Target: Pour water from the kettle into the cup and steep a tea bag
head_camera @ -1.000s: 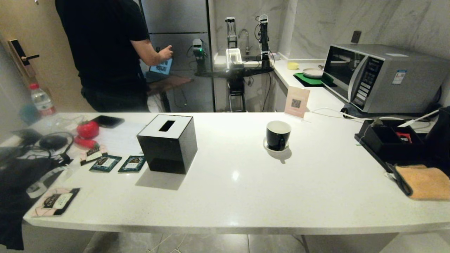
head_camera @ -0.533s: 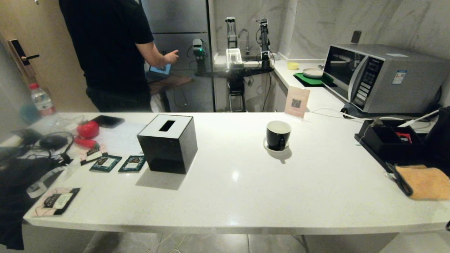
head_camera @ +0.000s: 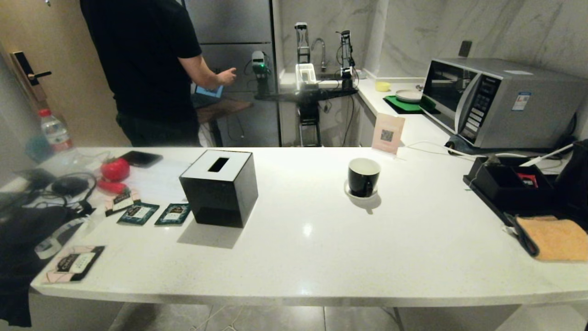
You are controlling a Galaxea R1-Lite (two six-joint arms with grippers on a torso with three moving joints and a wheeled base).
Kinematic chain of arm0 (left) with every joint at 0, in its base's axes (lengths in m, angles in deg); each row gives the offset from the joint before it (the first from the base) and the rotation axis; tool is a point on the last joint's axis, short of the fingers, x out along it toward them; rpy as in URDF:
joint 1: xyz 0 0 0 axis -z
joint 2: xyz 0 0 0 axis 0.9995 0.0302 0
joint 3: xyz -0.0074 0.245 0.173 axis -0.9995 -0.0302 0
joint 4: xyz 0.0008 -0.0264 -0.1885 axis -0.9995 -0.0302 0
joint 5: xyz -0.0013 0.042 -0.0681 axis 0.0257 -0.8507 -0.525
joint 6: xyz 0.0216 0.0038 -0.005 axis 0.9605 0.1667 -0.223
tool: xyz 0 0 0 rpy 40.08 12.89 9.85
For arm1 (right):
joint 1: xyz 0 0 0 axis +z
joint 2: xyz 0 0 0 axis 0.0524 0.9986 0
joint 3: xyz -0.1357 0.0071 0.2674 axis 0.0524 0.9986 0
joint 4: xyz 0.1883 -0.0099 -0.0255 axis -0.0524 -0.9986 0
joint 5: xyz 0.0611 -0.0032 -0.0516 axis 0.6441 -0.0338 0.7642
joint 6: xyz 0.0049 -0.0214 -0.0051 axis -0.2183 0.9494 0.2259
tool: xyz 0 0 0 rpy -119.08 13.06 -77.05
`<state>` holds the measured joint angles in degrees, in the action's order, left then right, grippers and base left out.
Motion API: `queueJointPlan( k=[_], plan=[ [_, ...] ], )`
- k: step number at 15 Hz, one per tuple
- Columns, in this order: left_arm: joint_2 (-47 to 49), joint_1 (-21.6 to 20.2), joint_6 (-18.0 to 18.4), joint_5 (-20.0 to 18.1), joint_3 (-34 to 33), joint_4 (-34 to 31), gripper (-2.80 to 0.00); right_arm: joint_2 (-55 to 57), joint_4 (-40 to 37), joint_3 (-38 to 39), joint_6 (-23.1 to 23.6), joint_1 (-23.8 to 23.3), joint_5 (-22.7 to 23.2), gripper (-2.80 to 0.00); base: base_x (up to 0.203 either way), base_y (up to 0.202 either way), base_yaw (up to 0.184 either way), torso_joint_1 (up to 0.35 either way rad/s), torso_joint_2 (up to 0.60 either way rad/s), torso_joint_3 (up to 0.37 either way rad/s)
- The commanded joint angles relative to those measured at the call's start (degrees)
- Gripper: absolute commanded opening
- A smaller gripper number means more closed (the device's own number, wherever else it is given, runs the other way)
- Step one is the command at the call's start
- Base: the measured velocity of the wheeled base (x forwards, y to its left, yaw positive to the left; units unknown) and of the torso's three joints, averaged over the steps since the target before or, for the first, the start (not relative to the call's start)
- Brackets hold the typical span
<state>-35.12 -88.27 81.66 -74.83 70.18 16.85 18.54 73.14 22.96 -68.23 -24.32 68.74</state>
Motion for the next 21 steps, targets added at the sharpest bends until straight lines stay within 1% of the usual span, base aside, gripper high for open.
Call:
queueJointPlan(
  k=[1, 4, 6, 8, 10, 12, 14, 17, 21],
  plan=[
    [0.0, 0.0, 0.0, 0.0, 0.0, 0.0, -2.80, -8.3, -0.8, 3.8, 1.3, 0.5, 0.0, -2.80, 0.000, 0.000, 0.000, 0.000, 0.00, 0.000],
    [0.0, 0.0, 0.0, 0.0, 0.0, 0.0, -2.80, -14.4, -2.2, 8.7, 2.0, 1.1, 0.0, -2.80, 0.000, 0.000, 0.000, 0.000, 0.00, 0.000],
    [0.0, 0.0, 0.0, 0.0, 0.0, 0.0, -2.80, -19.4, -6.9, 8.9, 2.0, 2.5, -0.1, -2.80, 0.000, 0.000, 0.000, 0.000, 0.00, 0.000],
    [0.0, 0.0, 0.0, 0.0, 0.0, 0.0, -2.80, -23.9, -12.5, 9.0, 1.5, 6.2, -0.1, -2.80, 0.000, 0.000, 0.000, 0.000, 0.00, 0.000],
    [0.0, 0.0, 0.0, 0.0, 0.0, 0.0, -2.80, -28.6, -14.5, 9.0, 1.2, 9.4, -0.1, -2.80, 0.000, 0.000, 0.000, 0.000, 0.00, 0.000],
    [0.0, 0.0, 0.0, 0.0, 0.0, 0.0, -2.80, -33.7, -17.1, 9.0, 1.0, 14.8, -0.5, -2.80, 0.000, 0.000, 0.000, 0.000, 0.00, 0.000],
    [0.0, 0.0, 0.0, 0.0, 0.0, 0.0, -2.80, -40.1, -21.0, 9.0, 0.6, 19.7, -3.0, -2.80, 0.000, 0.000, 0.000, 0.000, 0.00, 0.000],
    [0.0, 0.0, 0.0, 0.0, 0.0, 0.0, -2.80, -52.5, -29.9, 9.0, 0.2, 24.2, -5.5, -2.80, 0.000, 0.000, 0.000, 0.000, 0.00, 0.000],
    [0.0, 0.0, 0.0, 0.0, 0.0, 0.0, -2.80, -69.8, -47.2, 9.0, -0.6, 27.0, -6.9, -2.80, 0.000, 0.000, 0.000, 0.000, 0.00, 0.000]
  ],
)
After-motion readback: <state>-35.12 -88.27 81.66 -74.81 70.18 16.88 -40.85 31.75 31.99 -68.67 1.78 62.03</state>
